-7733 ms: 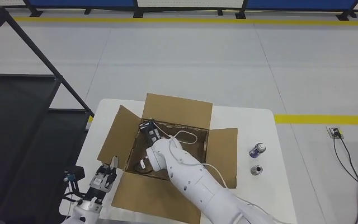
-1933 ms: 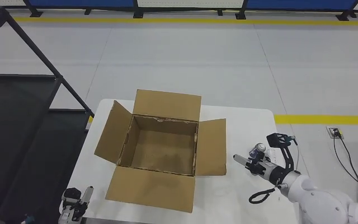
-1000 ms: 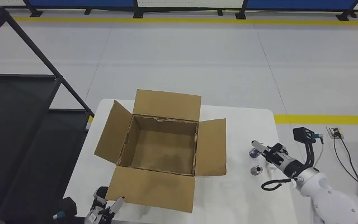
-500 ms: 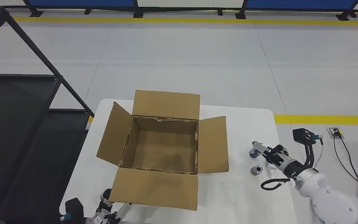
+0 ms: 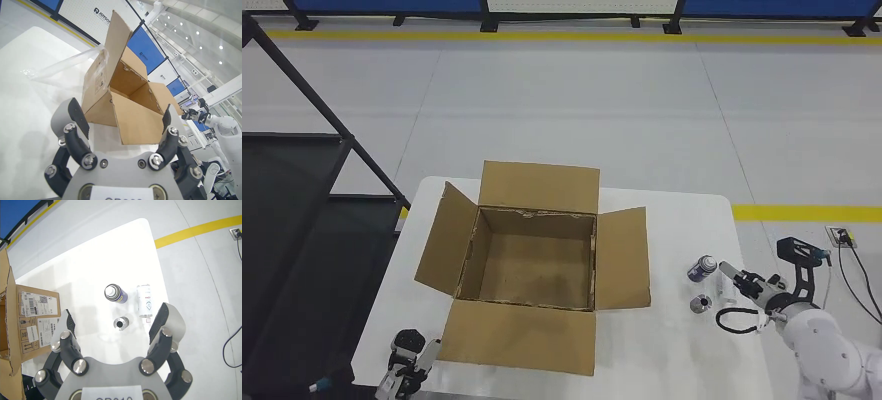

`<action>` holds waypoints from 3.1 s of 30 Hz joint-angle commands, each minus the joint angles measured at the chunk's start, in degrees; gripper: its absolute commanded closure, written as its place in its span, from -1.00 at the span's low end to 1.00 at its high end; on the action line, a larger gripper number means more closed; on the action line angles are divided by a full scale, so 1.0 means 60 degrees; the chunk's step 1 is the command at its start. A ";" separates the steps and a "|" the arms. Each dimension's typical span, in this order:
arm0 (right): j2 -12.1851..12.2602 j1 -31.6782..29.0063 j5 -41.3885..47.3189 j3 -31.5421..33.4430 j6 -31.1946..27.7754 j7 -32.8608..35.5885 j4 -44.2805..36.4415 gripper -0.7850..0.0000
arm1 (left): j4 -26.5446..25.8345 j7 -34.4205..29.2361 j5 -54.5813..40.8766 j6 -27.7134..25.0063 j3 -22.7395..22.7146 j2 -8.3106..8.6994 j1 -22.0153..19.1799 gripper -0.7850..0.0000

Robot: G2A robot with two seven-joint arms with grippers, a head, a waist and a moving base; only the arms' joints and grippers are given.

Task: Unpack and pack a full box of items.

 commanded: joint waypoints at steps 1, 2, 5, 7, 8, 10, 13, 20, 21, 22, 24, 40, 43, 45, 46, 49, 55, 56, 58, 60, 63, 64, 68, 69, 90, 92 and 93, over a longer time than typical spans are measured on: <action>0.0000 0.0000 -0.0003 0.0000 0.0000 0.0000 0.0000 -1.00 | -0.0001 0.0002 0.0006 -0.0011 0.0002 0.0000 0.0002 -1.00; 0.0000 0.0000 -0.0003 0.0000 0.0000 0.0000 0.0000 -1.00 | -0.0001 0.0002 0.0006 -0.0011 0.0002 0.0000 0.0002 -1.00; 0.0018 -0.0085 -0.0428 -0.0085 -0.0057 -0.0177 0.0130 -1.00 | -0.0001 0.0002 0.0006 -0.0011 0.0002 0.0000 0.0002 -1.00; 0.0048 -0.0071 -0.1520 -0.0433 0.0147 -0.0436 0.0431 -1.00 | -0.0001 0.0002 0.0006 -0.0011 0.0002 0.0000 0.0002 -1.00; 0.0070 -0.0010 -0.1922 -0.0629 0.0035 -0.0362 0.0572 -1.00 | -0.0001 0.0002 0.0006 -0.0011 0.0002 0.0000 0.0002 -1.00; 0.0136 0.0214 -0.2750 -0.0746 -0.0063 0.0066 0.0954 -1.00 | -0.0001 0.0002 0.0006 -0.0011 0.0002 0.0000 0.0002 -1.00; 0.0232 0.0675 -0.3624 -0.0936 -0.0537 0.0733 0.1594 -1.00 | -0.0001 0.0002 0.0006 -0.0011 0.0002 0.0000 0.0002 -1.00; 0.0379 0.1967 -0.4367 -0.1367 -0.1644 0.1817 0.3312 -1.00 | -0.0001 0.0002 0.0006 -0.0011 0.0002 0.0000 0.0002 -1.00; 0.0385 0.2097 -0.4364 -0.1440 -0.1714 0.1856 0.3498 -1.00 | -0.0001 0.0002 0.0006 -0.0011 0.0002 0.0000 0.0002 -1.00; 0.0390 0.2221 -0.4316 -0.1473 -0.1744 0.1894 0.3692 -1.00 | -0.0001 0.0002 0.0006 -0.0011 0.0002 0.0000 0.0002 -1.00; 0.0408 0.2450 -0.4325 -0.1531 -0.1829 0.1955 0.4071 -0.95 | -0.0001 0.0002 0.0006 -0.0011 0.0002 0.0000 0.0002 -1.00; 0.0543 0.3803 -0.3908 -0.1716 -0.2195 0.1624 0.6611 -0.18 | -0.0001 0.0002 0.0006 -0.0011 0.0002 0.0000 0.0002 -1.00; 0.0566 0.3938 -0.3846 -0.1770 -0.2254 0.1575 0.6915 -0.07 | -0.0001 0.0002 0.0006 -0.0011 0.0002 0.0000 0.0002 -1.00; 0.0579 0.4011 -0.3782 -0.1798 -0.2263 0.1536 0.7082 0.00 | -0.0001 0.0002 0.0006 -0.0011 0.0002 0.0000 0.0002 -1.00; 0.0586 0.4046 -0.3764 -0.1817 -0.2273 0.1521 0.7164 0.01 | -0.0001 0.0002 0.0006 -0.0011 0.0002 0.0000 0.0002 -1.00; 0.0608 0.4167 -0.3751 -0.1905 -0.2277 0.1493 0.7436 0.07 | -0.0001 0.0002 0.0006 -0.0011 0.0002 0.0000 0.0002 -1.00; 0.0652 0.4296 -0.3674 -0.1949 -0.2184 0.1420 0.7520 1.00 | -0.0001 0.0002 0.0006 -0.0011 0.0002 0.0000 0.0002 -1.00; 0.0663 0.4271 -0.3592 -0.1884 -0.2115 0.1367 0.7387 1.00 | -0.0001 0.0002 0.0006 -0.0011 0.0002 0.0000 0.0002 -1.00; 0.0692 0.4144 -0.3282 -0.1683 -0.2063 0.1319 0.6842 1.00 | -0.0001 0.0002 0.0006 -0.0011 0.0002 0.0000 0.0002 -1.00; 0.0720 0.3858 -0.2987 -0.1433 -0.1900 0.1333 0.5878 1.00 | -0.0001 0.0002 0.0006 -0.0011 0.0002 0.0000 0.0002 -1.00; 0.0734 0.3190 -0.2431 -0.1076 -0.1521 0.1445 0.3661 1.00 | -0.0001 0.0002 0.0006 -0.0011 0.0002 0.0000 0.0002 -1.00; 0.0726 0.2930 -0.2085 -0.0992 -0.1452 0.1506 0.2787 1.00 | -0.0001 0.0002 0.0006 -0.0011 0.0002 0.0000 0.0002 -1.00; 0.0687 0.1958 -0.0800 -0.1014 -0.1365 0.1753 -0.0420 1.00 | -0.0001 0.0002 0.0006 -0.0011 0.0002 0.0000 0.0002 -1.00; 0.0680 0.1795 -0.0627 -0.1190 -0.1390 0.1811 -0.1034 1.00 | -0.0001 0.0002 0.0006 -0.0011 0.0002 0.0000 0.0002 -1.00; -0.1174 0.7980 -0.1251 -1.1222 0.1291 0.1885 0.4379 1.00 | -0.0001 0.0002 0.0006 -0.0011 0.0002 0.0000 0.0002 -1.00; -0.1565 0.8542 -0.0677 -1.1761 0.1392 0.1644 0.5568 1.00 | -0.0001 0.0002 0.0006 -0.0011 0.0002 0.0000 0.0002 -1.00; -0.1758 0.8792 -0.0663 -1.2054 0.1503 0.1395 0.6162 1.00 | -0.0001 0.0002 0.0006 -0.0011 0.0002 0.0000 0.0002 -1.00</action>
